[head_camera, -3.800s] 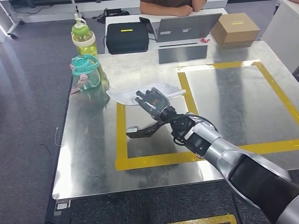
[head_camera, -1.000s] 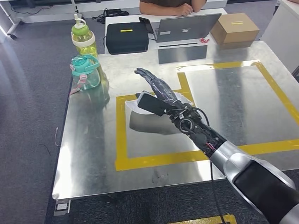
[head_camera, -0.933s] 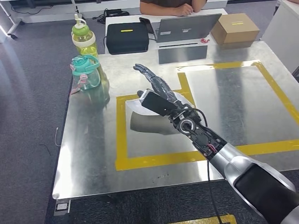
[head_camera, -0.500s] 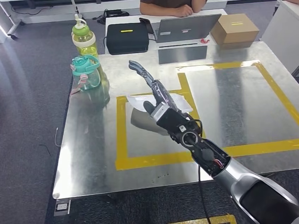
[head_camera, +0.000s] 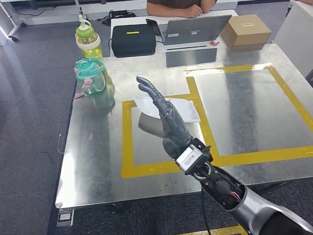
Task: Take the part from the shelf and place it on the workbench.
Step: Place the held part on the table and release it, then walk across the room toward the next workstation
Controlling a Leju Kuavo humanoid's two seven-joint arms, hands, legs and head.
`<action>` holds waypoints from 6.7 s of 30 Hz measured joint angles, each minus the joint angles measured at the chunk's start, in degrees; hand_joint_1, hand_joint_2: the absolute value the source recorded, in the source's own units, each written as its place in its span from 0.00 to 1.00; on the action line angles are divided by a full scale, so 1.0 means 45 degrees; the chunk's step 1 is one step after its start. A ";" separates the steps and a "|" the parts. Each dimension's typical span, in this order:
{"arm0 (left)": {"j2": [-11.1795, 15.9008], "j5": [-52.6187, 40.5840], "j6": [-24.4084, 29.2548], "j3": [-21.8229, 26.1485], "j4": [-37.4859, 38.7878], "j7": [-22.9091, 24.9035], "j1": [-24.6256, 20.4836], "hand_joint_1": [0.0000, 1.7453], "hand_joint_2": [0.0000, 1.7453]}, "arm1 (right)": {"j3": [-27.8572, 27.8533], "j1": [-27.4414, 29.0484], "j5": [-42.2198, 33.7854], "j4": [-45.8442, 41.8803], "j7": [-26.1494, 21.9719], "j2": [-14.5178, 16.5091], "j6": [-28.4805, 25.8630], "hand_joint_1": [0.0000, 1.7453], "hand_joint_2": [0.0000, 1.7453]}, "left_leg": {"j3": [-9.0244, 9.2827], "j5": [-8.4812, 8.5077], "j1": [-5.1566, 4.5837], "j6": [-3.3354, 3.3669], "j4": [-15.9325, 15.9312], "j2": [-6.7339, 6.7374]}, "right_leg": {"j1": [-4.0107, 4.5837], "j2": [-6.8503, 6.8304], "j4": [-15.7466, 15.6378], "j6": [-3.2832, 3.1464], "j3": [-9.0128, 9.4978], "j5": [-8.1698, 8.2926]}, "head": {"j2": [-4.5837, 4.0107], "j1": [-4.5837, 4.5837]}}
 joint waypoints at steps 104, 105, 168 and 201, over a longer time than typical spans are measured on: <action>-0.0147 0.0412 -0.0878 0.0392 0.0000 0.0685 0.0251 0.00 0.00 | -0.0881 0.1492 -0.0916 -0.1959 -0.0508 0.0081 0.0706 0.00 0.00 | -0.0324 0.0476 -0.0236 0.0352 -0.0002 0.0207 | 0.0144 -0.0089 0.0052 -0.0045 0.0718 -0.0516 | 0.0002 0.0266; -0.0146 0.0408 -0.0878 0.0395 0.0000 0.0687 0.0246 0.00 0.00 | -0.0890 0.1507 -0.0907 -0.1979 -0.0498 0.0078 0.0700 0.00 0.00 | -0.0381 0.0521 -0.0251 0.0286 0.0020 0.0215 | 0.0160 -0.0082 -0.0161 -0.0080 0.0775 -0.0537 | 0.0002 0.0249; -0.0056 0.0433 -0.0878 0.0419 0.0000 0.0724 0.0471 0.00 0.00 | -0.1530 0.2417 -0.0755 -0.2753 -0.0486 -0.0527 -0.0512 0.00 0.00 | -0.0493 0.0730 -0.0084 0.0055 0.0046 0.0239 | 0.0033 -0.0077 -0.0256 0.0126 0.0876 -0.0523 | 0.0001 0.0153; -0.0146 0.0425 -0.0890 0.0414 0.0000 0.0905 0.0427 0.00 0.00 | -0.1843 0.2834 -0.0438 -0.3302 -0.0309 -0.0784 -0.0619 0.00 0.00 | -0.0672 0.0453 -0.0090 -0.0033 0.0372 0.0212 | 0.0149 -0.0121 -0.0382 -0.0140 0.0994 -0.0350 | 0.0001 0.0105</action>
